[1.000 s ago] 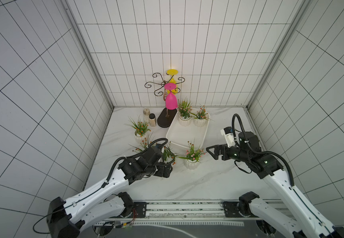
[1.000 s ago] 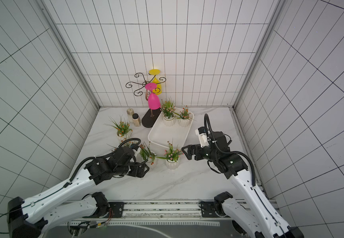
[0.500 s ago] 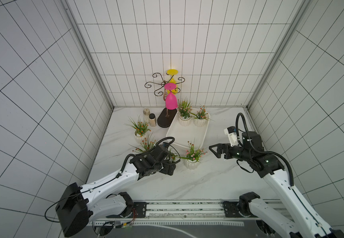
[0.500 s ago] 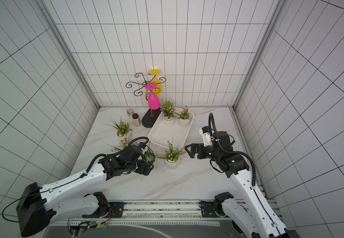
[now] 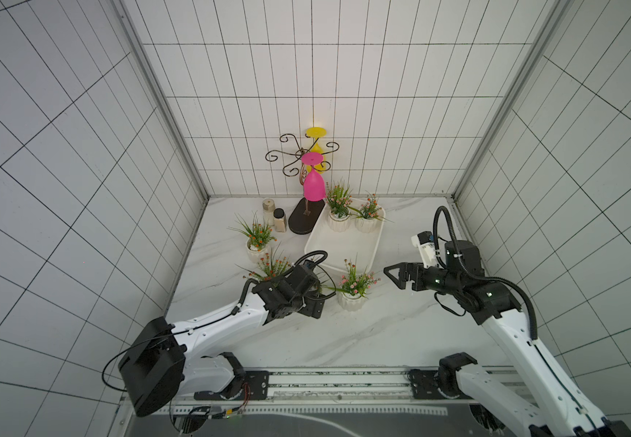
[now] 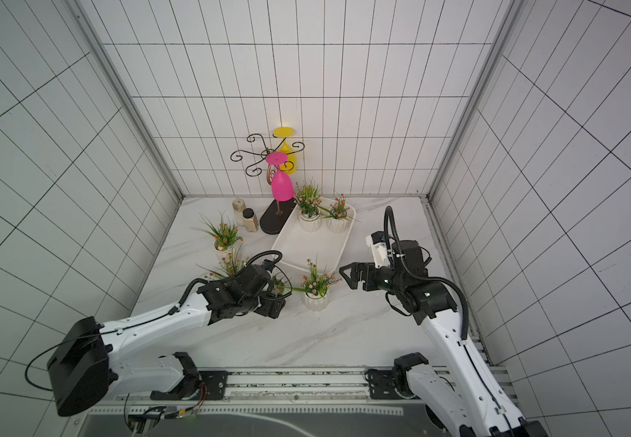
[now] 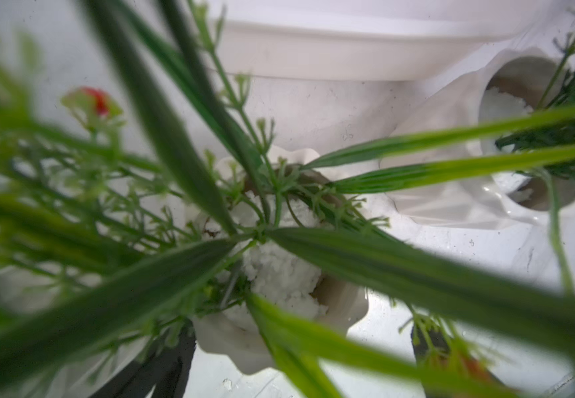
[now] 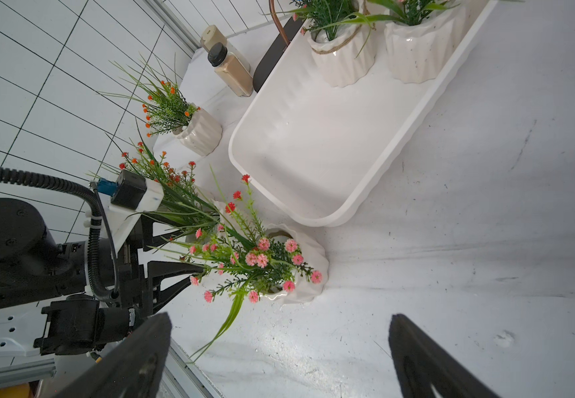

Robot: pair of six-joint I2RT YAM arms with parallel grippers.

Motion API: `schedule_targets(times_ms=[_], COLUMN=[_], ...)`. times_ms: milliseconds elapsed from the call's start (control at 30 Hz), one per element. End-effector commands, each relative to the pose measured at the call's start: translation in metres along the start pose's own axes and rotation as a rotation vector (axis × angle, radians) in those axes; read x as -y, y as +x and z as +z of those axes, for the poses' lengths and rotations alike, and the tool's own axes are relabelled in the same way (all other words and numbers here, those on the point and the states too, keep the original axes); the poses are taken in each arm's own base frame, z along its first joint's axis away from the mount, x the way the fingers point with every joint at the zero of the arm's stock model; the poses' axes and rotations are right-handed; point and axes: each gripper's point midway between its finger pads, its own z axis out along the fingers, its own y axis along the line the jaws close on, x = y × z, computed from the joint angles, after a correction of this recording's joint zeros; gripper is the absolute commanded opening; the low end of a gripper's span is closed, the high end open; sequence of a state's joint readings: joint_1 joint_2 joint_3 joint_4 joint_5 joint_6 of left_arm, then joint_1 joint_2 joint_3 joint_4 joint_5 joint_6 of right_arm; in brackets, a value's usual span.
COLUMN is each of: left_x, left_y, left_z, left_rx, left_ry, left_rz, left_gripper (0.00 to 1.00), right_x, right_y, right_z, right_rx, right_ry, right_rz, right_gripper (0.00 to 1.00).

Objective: Put the potted gypsophila into the storage box
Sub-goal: Pick up the baby's breath potted plant from the center of the board.

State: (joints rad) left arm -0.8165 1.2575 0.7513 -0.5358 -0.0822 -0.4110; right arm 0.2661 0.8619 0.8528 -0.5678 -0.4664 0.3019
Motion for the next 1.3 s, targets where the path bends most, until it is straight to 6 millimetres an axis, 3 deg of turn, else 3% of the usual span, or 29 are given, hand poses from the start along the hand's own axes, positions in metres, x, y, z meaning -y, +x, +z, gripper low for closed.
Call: schedule_targets(times_ms=[0, 233, 933, 1267], left_x=[0.001, -0.012, -0.013, -0.010], left_y=[-0.017, -0.028, -0.025, -0.023], left_z=[0.001, 0.005, 0.028, 0.026], left_rx=[0.076, 0.138, 0.116, 0.110], left_ry=[-0.012, -0.085, -0.108, -0.090], left_rz=[-0.006, -0.022, 0.000, 0.020], left_gripper=[0.97, 0.97, 0.97, 0.85], right_x=[0.007, 0.005, 0.005, 0.008], right_y=[0.013, 0.010, 0.012, 0.023], right_z=[0.006, 0.008, 0.010, 0.016], right_rx=[-0.027, -0.016, -0.022, -0.058], right_ry=[-0.006, -0.024, -0.031, -0.045], right_rz=[0.006, 0.016, 0.032, 0.051], right_gripper=[0.99, 0.99, 0.99, 0.99])
